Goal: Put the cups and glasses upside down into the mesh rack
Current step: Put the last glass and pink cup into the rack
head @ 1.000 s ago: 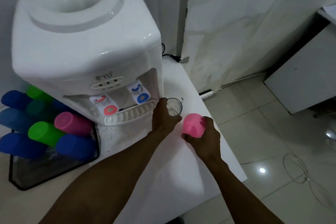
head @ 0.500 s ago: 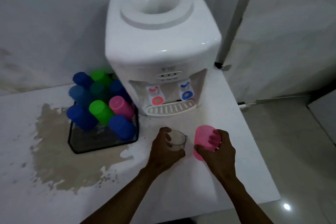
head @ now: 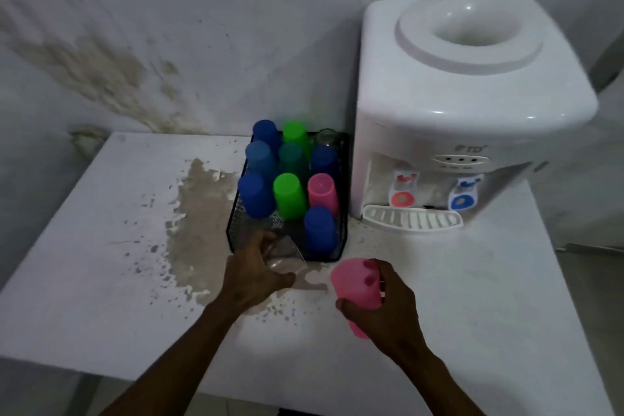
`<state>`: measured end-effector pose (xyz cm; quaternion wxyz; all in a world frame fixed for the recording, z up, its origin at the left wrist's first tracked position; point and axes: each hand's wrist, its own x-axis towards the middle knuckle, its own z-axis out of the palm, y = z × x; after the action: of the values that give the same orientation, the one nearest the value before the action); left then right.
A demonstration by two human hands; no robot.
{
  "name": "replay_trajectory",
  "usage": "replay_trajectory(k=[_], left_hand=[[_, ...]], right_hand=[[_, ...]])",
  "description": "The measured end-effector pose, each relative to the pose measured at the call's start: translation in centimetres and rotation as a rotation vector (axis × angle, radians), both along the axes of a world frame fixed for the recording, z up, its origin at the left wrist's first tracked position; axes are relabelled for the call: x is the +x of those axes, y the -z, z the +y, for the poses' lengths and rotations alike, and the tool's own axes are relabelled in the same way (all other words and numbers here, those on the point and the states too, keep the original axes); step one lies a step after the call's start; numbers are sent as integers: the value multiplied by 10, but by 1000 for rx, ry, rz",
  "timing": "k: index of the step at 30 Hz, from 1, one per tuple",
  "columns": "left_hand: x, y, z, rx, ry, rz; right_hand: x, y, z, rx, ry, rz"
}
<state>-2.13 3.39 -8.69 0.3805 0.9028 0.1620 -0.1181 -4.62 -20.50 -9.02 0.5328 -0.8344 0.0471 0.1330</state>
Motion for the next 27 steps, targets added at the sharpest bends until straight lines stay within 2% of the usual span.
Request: replay_trajectory(k=[5, 9, 12, 16, 20, 27], left_hand=[[30, -7, 45, 459, 291, -90], [51, 3, 66, 744, 589, -153], [63, 10, 74, 889, 744, -222], [75, 13, 75, 925, 903, -223], [87, 22, 82, 935, 913, -204], [86, 36, 89, 901, 932, -172]], right_hand=[[5, 5, 47, 6, -70, 107], [20, 6, 77, -32, -68, 201], [36, 6, 97, -80, -88, 260], [52, 4, 112, -102, -93, 269], [61, -2, 117, -115, -92, 258], [62, -8, 116, -296, -171, 311]])
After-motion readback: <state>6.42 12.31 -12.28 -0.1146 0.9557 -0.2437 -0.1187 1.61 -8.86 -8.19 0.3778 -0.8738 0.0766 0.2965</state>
